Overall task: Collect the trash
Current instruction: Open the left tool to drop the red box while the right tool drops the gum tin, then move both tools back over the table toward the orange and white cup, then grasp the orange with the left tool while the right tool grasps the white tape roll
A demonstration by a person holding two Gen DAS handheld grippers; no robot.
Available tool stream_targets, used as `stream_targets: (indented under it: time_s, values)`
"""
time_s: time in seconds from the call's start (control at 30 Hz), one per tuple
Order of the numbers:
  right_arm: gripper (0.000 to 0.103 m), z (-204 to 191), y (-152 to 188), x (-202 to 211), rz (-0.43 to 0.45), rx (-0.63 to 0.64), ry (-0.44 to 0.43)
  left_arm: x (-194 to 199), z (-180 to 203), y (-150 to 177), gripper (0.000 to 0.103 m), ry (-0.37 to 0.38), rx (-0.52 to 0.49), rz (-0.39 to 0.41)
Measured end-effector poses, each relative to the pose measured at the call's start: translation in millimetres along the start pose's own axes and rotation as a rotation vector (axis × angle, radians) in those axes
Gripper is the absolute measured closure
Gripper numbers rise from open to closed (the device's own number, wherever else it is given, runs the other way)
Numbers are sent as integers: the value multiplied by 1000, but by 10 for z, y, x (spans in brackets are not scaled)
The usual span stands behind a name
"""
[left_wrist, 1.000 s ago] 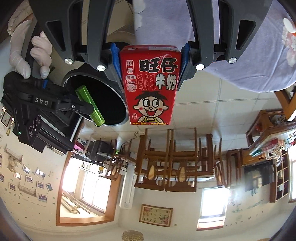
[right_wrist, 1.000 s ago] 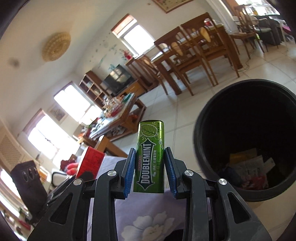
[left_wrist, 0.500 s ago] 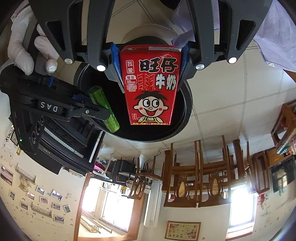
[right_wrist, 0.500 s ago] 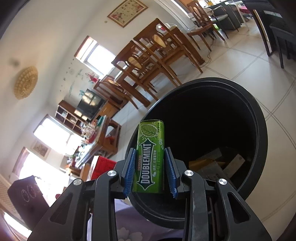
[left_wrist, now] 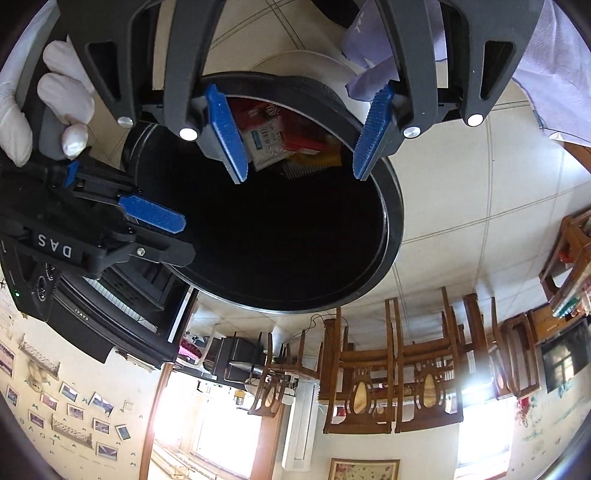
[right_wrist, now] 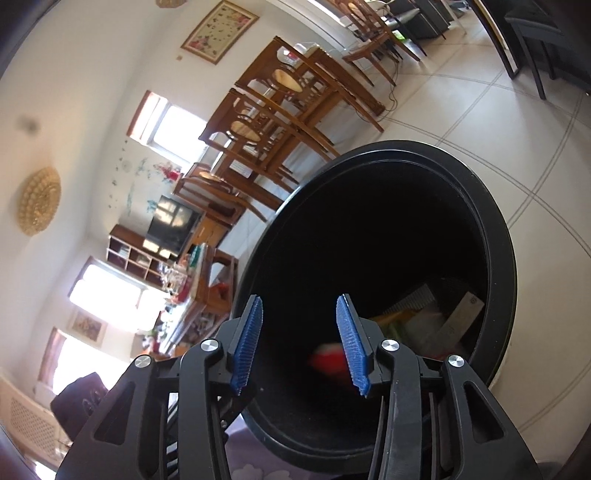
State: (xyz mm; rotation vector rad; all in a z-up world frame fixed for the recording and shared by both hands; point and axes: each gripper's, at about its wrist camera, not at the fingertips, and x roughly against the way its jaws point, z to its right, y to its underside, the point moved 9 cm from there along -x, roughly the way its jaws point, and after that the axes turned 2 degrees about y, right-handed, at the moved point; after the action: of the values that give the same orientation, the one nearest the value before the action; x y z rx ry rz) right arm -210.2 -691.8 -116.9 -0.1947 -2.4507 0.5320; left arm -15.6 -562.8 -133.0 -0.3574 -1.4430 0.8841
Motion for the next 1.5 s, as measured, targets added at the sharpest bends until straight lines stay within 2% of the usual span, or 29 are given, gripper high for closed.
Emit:
stream_targets:
  time_s: [0.13, 0.33, 0.6, 0.7, 0.87, 1.0, 1.1, 1.27, 1.5]
  values:
    - [55, -98, 44, -27, 4, 15, 7, 137, -74, 13, 43, -13, 6, 16]
    - [53, -295, 126, -107, -9, 85, 11, 566, -300, 98, 43, -42, 48, 60]
    - [52, -853, 490, -320, -46, 280, -8, 1425, -975, 392, 43, -136, 164, 156]
    - [45, -1114, 779, -401, -71, 380, -26, 1775, -1275, 605, 43, -196, 210, 184]
    - [45, -1591, 1475, -562, -176, 567, -83, 2365, -1848, 1011, 43, -287, 322, 223]
    - [45, -1995, 2110, -663, -267, 709, -130, 2859, -2456, 1381, 43, -378, 447, 253]
    - [45, -2305, 2540, -715, -321, 794, -161, 3114, -2880, 1602, 43, -438, 530, 250]
    - [45, -2897, 3203, -755, -386, 914, -230, 3221, -3439, 1852, 44, -481, 632, 204]
    - [45, -3536, 4032, -909, -464, 1047, -261, 3132, -3696, 2109, 44, -485, 670, 133]
